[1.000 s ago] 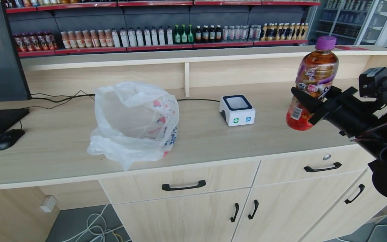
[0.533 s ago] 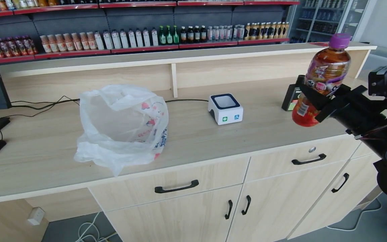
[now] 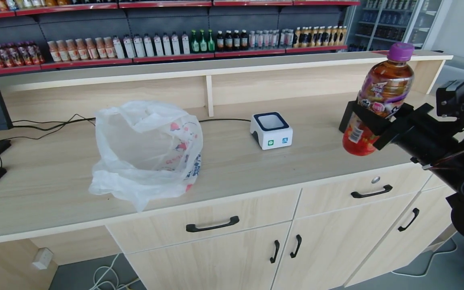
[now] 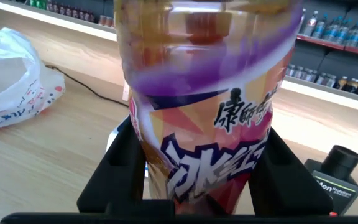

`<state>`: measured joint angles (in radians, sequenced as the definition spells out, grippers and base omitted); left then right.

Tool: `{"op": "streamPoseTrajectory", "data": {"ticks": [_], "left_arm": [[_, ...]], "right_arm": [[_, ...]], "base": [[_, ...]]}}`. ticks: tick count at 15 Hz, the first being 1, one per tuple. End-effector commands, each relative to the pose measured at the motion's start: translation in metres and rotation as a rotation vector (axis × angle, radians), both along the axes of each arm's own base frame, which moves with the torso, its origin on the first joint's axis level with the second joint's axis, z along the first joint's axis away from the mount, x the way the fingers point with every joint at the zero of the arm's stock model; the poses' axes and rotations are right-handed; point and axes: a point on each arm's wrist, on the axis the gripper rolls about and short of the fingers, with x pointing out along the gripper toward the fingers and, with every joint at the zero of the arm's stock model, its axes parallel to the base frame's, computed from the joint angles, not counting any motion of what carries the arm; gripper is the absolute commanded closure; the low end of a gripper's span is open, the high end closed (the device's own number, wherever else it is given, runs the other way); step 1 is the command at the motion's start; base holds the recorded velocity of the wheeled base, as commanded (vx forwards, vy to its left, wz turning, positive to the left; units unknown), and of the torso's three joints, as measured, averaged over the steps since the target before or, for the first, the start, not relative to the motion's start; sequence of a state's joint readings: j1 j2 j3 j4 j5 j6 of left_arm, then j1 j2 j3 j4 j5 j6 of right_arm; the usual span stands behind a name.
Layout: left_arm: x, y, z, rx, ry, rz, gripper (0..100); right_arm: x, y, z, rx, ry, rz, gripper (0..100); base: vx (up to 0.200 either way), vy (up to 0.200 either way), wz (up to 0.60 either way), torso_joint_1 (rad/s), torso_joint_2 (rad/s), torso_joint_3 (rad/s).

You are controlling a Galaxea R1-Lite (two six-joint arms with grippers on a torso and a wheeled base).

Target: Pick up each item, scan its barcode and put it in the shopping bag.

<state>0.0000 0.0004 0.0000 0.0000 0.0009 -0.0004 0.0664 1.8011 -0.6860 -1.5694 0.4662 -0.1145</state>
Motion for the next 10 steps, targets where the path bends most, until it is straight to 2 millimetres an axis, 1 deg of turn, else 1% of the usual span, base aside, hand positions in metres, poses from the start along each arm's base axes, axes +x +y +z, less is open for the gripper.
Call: {"op": "streamPoseTrajectory", "data": {"ticks": [1, 2, 7, 10], "left_arm": [[0.0001, 0.0, 0.0, -0.001, 0.001, 0.001, 0], [0.0001, 0.0, 0.0, 0.0, 0.001, 0.001, 0], [0.0001, 0.0, 0.0, 0.0, 0.001, 0.001, 0], [0.0001, 0.0, 0.0, 0.0, 0.001, 0.001, 0]], "right_arm": [[-0.0002, 0.0008, 0.0001, 0.0, -0.002, 0.003, 100], [-0.0002, 0.0008, 0.0001, 0.0, -0.002, 0.003, 100], [0.0001, 0.0008, -0.0003, 0.0, 0.0, 0.001, 100], [0.0001, 0.0008, -0.0003, -0.001, 0.0, 0.003, 100]], "base": [[0.0, 0.0, 0.0, 0.0, 0.0, 0.0], [0.0, 0.0, 0.0, 0.0, 0.0, 0.0], [-0.2, 0.0, 0.0, 0.002, 0.01, 0.002], [0.0, 0.0, 0.0, 0.0, 0.0, 0.0]]}}
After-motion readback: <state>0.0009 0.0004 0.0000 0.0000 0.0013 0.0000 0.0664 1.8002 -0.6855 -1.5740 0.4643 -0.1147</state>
